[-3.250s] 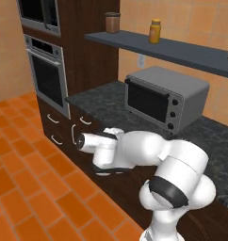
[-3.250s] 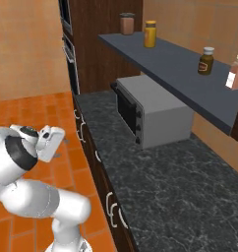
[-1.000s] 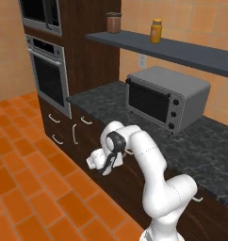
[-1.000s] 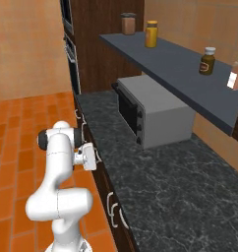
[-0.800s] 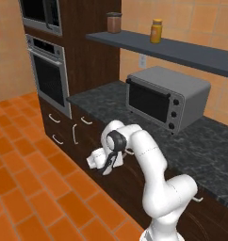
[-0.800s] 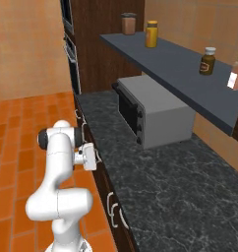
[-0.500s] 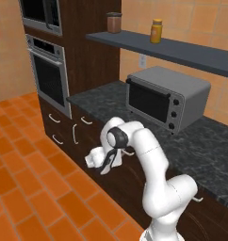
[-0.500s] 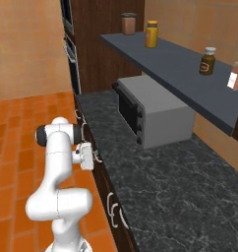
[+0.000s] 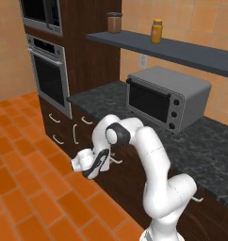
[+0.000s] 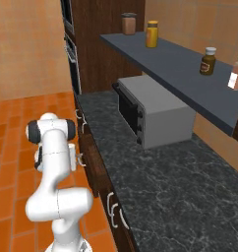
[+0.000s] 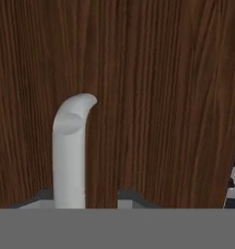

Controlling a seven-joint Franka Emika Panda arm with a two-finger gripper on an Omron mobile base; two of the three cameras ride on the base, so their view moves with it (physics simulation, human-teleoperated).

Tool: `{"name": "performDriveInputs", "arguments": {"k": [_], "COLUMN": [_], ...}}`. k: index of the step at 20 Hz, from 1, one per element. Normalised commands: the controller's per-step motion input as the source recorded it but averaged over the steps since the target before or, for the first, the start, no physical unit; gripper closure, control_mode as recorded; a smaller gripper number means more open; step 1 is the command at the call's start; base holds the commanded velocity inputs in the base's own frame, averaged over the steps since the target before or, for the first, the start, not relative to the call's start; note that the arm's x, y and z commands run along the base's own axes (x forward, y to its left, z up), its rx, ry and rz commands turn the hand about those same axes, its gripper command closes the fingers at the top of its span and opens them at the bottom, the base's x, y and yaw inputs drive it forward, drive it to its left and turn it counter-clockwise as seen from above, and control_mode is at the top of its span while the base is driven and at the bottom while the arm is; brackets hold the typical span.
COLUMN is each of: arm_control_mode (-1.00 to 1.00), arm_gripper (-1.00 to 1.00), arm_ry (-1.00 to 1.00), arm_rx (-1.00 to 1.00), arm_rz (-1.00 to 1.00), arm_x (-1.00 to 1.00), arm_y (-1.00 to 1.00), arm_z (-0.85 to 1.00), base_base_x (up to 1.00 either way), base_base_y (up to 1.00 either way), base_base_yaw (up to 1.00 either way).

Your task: Take a straw from the drawer in front and place it inside the glass cup on the dining counter.

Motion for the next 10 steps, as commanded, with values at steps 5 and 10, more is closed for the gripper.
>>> {"name": "performDriveInputs", "arguments": {"k": [5,10], "arm_control_mode": [-1.0,-1.0], "arm_gripper": [1.0,1.0], "arm_ry": [0.0,0.0], "arm_rx": [0.01,0.01], "arm_rz": [0.03,0.02], "arm_x": [-0.69,-0.56], "arm_y": [1.0,0.99], "arm_z": [0.31,0.24], "base_base_x": [0.0,0.0], "base_base_y": [0.0,0.0], "base_base_yaw": [0.0,0.0]}}
